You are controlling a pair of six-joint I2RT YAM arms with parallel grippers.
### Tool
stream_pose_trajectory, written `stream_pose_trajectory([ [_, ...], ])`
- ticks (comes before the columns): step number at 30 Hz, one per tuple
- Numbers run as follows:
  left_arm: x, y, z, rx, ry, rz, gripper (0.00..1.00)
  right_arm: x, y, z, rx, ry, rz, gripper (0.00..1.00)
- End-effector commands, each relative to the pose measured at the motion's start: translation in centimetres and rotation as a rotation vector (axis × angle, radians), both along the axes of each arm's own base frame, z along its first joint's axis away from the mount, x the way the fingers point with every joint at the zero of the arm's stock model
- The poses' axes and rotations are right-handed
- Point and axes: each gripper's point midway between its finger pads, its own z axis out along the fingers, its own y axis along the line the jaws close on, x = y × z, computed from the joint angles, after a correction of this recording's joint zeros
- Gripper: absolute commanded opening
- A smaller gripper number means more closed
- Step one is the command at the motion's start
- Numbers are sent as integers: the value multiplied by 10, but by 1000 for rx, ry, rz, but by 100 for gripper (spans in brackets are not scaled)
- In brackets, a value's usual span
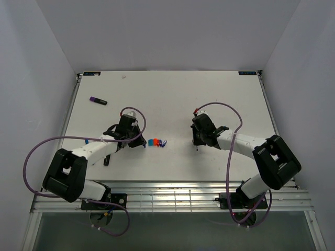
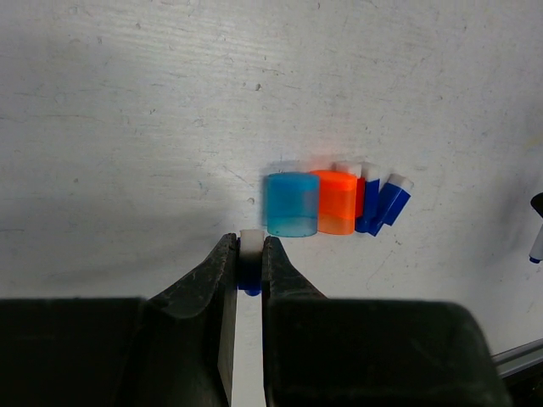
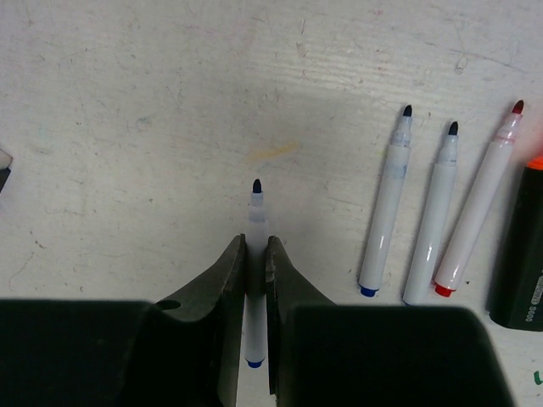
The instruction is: Open the pen caps
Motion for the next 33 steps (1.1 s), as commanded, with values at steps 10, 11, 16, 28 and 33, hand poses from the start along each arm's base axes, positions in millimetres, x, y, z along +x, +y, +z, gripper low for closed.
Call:
stream_pose_trajectory([
  [10, 7, -8, -17, -9, 15, -12, 3, 50, -14, 5, -154, -95, -38, 8],
  [11, 8, -8, -16, -10, 12, -12, 6, 51, -17, 4, -163, -96, -45, 8],
  [16, 8, -7, -18, -3, 14, -10, 13, 52, -26, -1, -207, -97, -48, 8],
  [28, 12, -6, -14, -12, -11, 10, 42, 53, -33, -9, -259, -95, -38, 16],
  [33, 14, -5, -8, -8, -24, 17, 50, 54, -31, -6, -248, -105, -31, 20],
])
